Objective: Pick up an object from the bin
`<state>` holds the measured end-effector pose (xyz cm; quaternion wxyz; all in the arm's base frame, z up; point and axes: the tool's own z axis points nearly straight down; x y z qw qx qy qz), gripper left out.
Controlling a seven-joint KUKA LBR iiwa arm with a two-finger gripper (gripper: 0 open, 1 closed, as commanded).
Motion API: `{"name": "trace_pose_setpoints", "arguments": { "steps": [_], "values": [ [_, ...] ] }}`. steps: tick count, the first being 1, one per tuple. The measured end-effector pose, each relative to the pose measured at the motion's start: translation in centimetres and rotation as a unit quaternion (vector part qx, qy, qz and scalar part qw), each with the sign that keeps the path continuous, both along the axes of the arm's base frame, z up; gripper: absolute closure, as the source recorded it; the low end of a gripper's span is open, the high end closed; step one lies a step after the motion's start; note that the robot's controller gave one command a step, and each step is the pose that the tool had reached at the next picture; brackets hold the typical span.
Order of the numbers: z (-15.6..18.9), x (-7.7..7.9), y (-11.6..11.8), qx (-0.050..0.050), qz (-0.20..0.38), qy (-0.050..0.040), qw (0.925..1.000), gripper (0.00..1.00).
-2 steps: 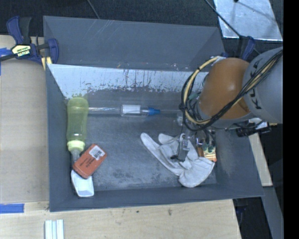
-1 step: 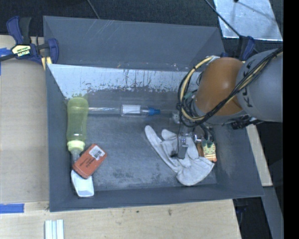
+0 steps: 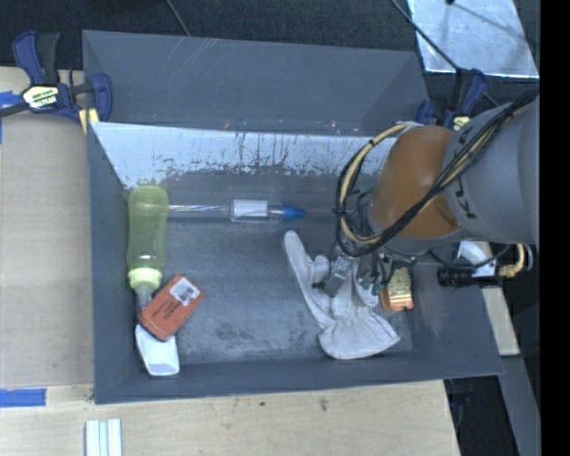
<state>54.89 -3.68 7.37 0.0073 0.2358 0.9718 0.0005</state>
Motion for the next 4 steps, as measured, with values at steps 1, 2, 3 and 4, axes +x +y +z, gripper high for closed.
{"name": "trace_pose_setpoints", "arguments": {
  "steps": [1,2,3,4],
  "values": [
    [0.0,0.0,0.0,0.0,0.0,0.0,1.0,1.0],
    [0.3,-0.1,0.0,0.0,0.0,0.0019,1.0,1.0],
    [1.6,-0.3,0.0,0.001,0.001,0.0079,1.0,1.0],
    [3.8,-0.2,0.0,0.001,0.001,0.0074,1.0,1.0]
  ]
}}
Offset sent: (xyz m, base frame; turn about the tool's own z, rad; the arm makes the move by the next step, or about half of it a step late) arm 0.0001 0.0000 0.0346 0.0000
